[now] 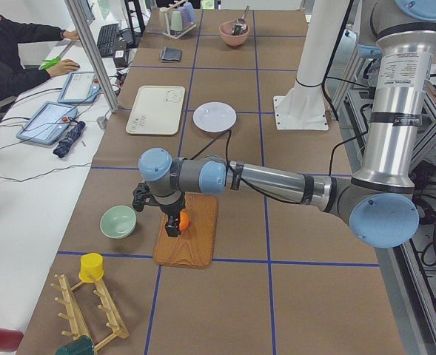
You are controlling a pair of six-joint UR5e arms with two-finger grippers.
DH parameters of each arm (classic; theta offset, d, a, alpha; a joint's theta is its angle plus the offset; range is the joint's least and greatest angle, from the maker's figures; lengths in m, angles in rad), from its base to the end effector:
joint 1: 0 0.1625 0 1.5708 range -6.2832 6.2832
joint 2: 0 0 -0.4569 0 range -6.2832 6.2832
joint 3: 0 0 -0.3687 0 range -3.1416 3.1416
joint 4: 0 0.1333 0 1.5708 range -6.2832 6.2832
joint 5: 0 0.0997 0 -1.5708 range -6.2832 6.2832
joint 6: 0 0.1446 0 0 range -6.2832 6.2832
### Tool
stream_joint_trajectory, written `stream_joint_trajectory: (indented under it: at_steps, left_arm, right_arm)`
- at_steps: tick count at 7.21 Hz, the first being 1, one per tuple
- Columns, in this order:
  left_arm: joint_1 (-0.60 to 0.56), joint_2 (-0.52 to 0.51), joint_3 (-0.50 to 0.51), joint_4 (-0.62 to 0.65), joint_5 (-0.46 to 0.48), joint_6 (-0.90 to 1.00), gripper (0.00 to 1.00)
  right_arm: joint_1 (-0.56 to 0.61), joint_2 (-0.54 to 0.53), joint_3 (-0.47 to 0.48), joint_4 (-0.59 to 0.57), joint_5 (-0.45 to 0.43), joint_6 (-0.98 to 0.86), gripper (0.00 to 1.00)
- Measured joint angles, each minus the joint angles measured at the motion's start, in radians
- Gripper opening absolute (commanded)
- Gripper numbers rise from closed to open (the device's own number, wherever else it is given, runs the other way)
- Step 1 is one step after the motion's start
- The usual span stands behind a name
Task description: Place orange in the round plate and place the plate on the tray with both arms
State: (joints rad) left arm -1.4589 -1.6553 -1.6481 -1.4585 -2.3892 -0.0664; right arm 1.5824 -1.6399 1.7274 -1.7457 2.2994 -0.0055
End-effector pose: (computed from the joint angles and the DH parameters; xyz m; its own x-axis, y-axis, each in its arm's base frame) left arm 0.0290 -0.5068 0.6521 0.6810 0.0461 -0.7308 -0.0665 0.9978 0.0010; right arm 0.0420 -0.4252 0.7023 0.7454 0.0613 0.6638 -0.0075 0.9965 -0.0836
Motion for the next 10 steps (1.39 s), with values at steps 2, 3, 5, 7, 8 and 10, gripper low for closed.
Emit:
stream_joint_trajectory:
  at_steps: [2,3,5,7,8,10]
  left_arm:
    - [0.001,0.000,0.003,0.000,0.002,0.000,0.98]
    - [0.002,0.002,0.006,0.000,0.003,0.000,0.98]
    - [0.003,0.011,0.008,0.000,0.004,0.000,0.98]
    - [0.003,0.013,0.013,0.000,0.004,-0.001,0.98]
    - [0.003,0.014,0.017,0.000,0.004,-0.001,0.98]
    - [0.006,-0.006,0.018,0.000,0.003,-0.002,0.98]
  right_arm:
    - [0.000,-0.001,0.003,0.000,0.006,-0.001,1.00]
    - [0.001,-0.001,0.004,0.001,0.009,-0.001,1.00]
    - [0.002,-0.001,0.007,0.001,0.016,-0.002,1.00]
    - [0.002,-0.001,0.008,0.002,0.020,-0.001,1.00]
    - [0.002,-0.001,0.008,0.002,0.020,-0.001,1.00]
    - [0.002,0.000,0.011,0.002,0.020,-0.001,1.00]
